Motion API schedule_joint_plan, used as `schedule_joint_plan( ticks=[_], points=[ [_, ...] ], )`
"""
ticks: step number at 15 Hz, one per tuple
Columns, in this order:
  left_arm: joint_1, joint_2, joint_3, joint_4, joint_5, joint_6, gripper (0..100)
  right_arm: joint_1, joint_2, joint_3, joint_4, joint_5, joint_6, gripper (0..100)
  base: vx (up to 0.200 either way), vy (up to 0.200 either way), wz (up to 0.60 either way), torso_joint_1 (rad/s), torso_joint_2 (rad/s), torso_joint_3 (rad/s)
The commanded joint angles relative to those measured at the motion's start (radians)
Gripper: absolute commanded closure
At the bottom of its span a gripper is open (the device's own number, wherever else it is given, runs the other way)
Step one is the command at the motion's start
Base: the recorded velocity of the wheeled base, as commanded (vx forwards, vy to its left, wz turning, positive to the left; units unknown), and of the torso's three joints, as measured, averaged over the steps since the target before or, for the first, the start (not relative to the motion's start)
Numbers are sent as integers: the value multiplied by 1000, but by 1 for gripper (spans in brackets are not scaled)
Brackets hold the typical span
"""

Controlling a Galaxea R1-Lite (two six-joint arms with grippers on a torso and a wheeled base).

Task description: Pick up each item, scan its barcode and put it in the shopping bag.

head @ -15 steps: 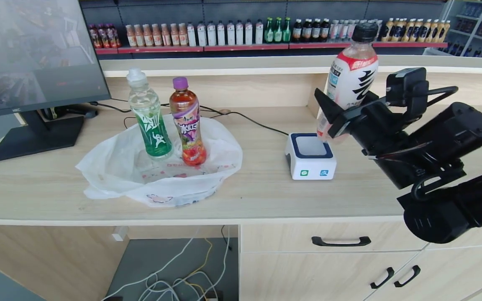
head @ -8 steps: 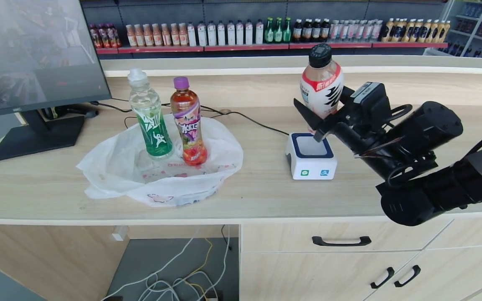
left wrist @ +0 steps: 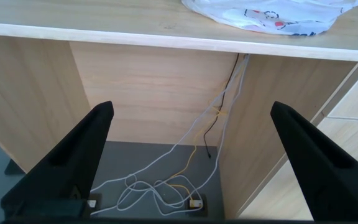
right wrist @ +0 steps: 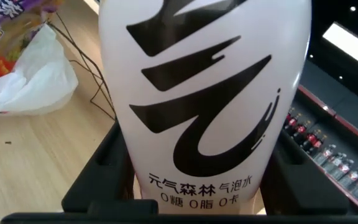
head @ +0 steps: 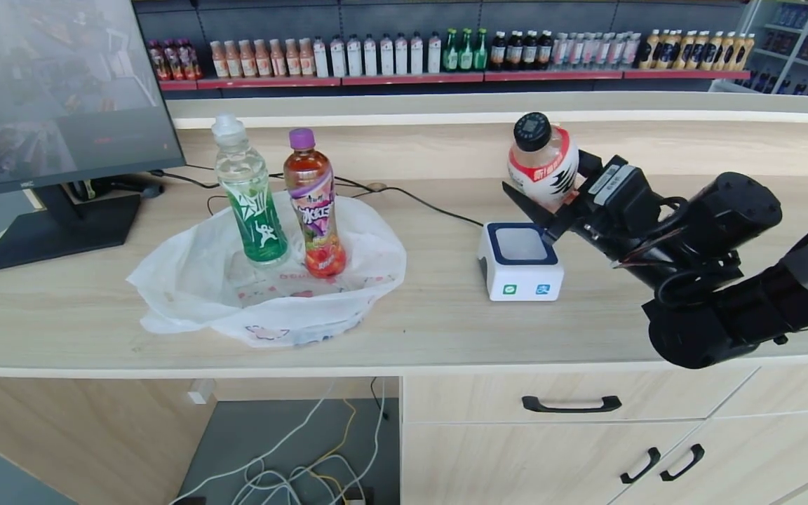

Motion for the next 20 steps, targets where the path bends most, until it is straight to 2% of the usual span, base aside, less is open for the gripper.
schedule_joint_plan(
  ticks=[1, 4, 6, 12, 20],
  points=[
    [0, 1, 0, 0, 0, 0, 0, 3, -2, -74, -3, 75, -5, 100, 0, 0, 0, 0, 0, 0],
    [0, 0, 0, 0, 0, 0, 0, -6, 7, 1, -3, 178, -94, 100, 0, 0, 0, 0, 0, 0],
    [0, 0, 0, 0, 0, 0, 0, -6, 27, 2, -3, 225, -108, 100, 0, 0, 0, 0, 0, 0],
    [0, 0, 0, 0, 0, 0, 0, -42, 93, -11, -3, 245, -142, 100, 0, 0, 0, 0, 0, 0],
    [0, 0, 0, 0, 0, 0, 0, -17, 132, -10, -3, 251, -177, 100, 0, 0, 0, 0, 0, 0]
  ],
)
